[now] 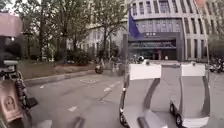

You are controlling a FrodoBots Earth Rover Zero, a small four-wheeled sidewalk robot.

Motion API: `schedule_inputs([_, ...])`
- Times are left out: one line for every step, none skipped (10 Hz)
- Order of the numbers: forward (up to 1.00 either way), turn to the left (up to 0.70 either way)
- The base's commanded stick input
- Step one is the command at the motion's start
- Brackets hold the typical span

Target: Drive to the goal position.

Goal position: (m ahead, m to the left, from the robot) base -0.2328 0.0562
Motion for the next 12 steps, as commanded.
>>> schedule_inputs([-0.22, 0.00])
schedule_inputs([-0.06, 0.00])
schedule_inputs([0.00, 0.00])
schedule_inputs([0.00, 0.00])
schedule_inputs([0.00, 0.00])
schedule_inputs([0.00, 0.00])
schedule_inputs([0.00, 0.00])
schedule_inputs([0.00, 0.00])
schedule_inputs([0.00, 0.00])
schedule_inputs([0.00, 0.00])
schedule_inputs([0.00, 0.00])
schedule_inputs([0.00, -0.44])
